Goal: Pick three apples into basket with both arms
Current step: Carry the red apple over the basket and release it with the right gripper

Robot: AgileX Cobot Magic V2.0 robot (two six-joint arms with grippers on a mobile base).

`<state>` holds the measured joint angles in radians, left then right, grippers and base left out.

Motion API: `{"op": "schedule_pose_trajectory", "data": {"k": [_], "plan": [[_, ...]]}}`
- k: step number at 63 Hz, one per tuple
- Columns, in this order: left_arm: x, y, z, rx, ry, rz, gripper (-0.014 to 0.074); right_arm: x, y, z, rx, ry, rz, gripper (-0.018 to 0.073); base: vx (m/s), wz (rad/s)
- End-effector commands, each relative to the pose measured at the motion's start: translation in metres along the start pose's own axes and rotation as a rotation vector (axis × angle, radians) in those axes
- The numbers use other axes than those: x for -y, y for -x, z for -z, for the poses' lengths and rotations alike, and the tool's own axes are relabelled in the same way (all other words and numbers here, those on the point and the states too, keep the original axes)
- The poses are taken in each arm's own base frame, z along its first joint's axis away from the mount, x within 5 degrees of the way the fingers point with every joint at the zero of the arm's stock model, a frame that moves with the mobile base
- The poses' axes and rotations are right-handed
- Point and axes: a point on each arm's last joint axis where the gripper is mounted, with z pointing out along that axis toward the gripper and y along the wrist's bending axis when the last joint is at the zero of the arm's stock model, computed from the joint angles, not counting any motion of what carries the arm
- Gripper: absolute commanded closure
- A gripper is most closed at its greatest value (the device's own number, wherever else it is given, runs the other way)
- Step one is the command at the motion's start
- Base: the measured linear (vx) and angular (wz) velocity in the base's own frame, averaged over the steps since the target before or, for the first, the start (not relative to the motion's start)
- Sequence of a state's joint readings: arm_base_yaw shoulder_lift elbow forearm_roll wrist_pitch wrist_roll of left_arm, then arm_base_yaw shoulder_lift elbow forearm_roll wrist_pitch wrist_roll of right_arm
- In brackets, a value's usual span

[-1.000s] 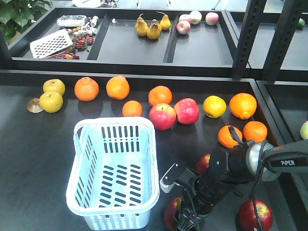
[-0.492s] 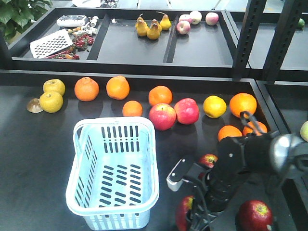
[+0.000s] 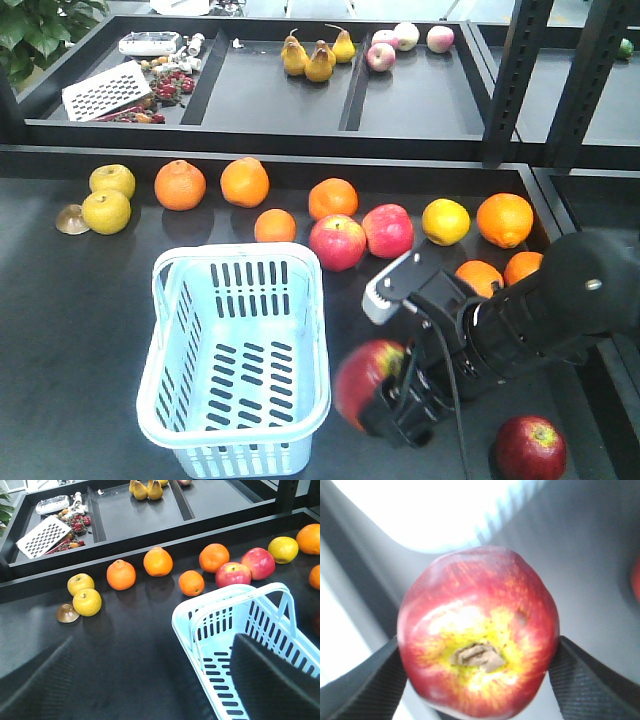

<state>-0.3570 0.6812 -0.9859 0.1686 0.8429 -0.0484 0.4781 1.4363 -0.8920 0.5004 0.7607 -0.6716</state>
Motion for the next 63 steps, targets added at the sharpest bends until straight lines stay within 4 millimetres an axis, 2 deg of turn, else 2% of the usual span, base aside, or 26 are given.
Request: {"op": "schedule_pose_trajectory", "data": {"k": [1, 11, 18, 24, 35, 43, 57, 63], "plan": [[-0.001, 0.012, 0.006, 0.09, 0.003, 0.012, 0.0006, -0.017, 0.02, 0.019, 0.2, 0.028, 0.051, 0.0225, 0.0, 0.0], [-0.001, 0.012, 0.006, 0.09, 0.003, 0.012, 0.0006, -0.047, 0.04, 0.009, 0.342, 0.012, 0.221, 0.0225, 0.0, 0.0], [-0.001, 0.012, 0.006, 0.09, 0.003, 0.012, 0.0006, -0.055, 0.053, -0.003, 0.441, -0.087, 0.257, 0.0225, 0.0, 0.0], [-0.001, 0.012, 0.006, 0.09, 0.003, 0.012, 0.0006, -0.057, 0.061, -0.012, 0.494, -0.158, 0.268, 0.0225, 0.0, 0.0], [-0.001, 0.012, 0.006, 0.09, 0.003, 0.012, 0.0006, -0.055, 0.077, -0.032, 0.466, -0.146, 0.27, 0.0197, 0.0, 0.0], [-0.001, 0.012, 0.006, 0.09, 0.003, 0.012, 0.0006, -0.054, 0.085, -0.046, 0.439, -0.129, 0.269, 0.0106, 0.0, 0.0], [-0.001, 0.012, 0.006, 0.09, 0.003, 0.012, 0.0006, -0.052, 0.086, -0.055, 0.417, -0.121, 0.254, -0.0146, 0.0, 0.0], [-0.001, 0.012, 0.006, 0.09, 0.003, 0.012, 0.0006, -0.051, 0.086, -0.055, 0.418, -0.123, 0.252, -0.0169, 0.0, 0.0]]}}
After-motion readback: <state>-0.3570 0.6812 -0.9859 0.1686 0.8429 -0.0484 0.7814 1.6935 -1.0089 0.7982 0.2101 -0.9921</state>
